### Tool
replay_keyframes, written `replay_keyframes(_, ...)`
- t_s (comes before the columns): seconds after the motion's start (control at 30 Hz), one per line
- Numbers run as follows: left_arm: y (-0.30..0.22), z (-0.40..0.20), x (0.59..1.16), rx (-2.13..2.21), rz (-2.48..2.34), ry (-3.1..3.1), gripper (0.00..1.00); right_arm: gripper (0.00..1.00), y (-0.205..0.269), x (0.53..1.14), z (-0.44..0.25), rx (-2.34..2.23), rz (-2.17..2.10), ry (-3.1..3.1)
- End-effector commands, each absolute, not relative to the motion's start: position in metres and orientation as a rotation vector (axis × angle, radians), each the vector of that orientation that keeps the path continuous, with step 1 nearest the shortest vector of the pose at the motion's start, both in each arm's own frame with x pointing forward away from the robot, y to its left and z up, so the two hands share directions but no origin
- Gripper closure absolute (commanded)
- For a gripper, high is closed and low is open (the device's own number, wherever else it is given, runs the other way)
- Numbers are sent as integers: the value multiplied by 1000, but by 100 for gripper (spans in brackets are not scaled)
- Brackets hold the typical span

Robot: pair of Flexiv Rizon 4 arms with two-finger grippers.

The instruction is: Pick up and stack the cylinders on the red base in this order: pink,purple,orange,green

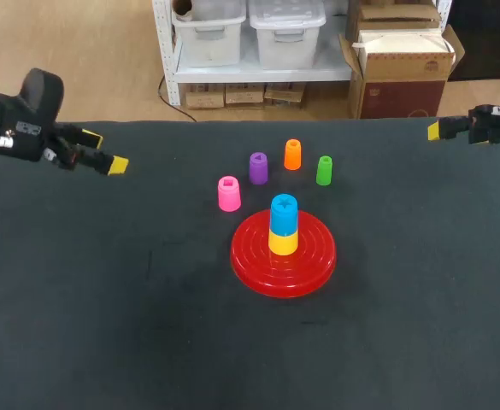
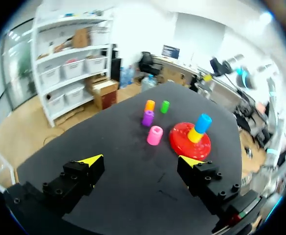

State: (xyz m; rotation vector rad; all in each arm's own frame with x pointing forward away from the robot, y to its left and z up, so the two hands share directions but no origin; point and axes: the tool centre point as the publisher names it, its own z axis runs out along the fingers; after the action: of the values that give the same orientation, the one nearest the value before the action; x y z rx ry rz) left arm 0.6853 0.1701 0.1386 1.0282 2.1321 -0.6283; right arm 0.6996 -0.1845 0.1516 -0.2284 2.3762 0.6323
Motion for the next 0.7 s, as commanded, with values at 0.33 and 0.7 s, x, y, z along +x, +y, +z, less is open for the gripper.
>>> replay_keyframes(0.33, 163, 144, 680, 1042, -656, 2096, 0, 0, -185, 700, 151, -231, 636, 2374)
replay_keyframes(0.7, 123, 150, 665, 1182, -583, 2053, 0, 0, -185, 700, 151, -231, 636, 2374)
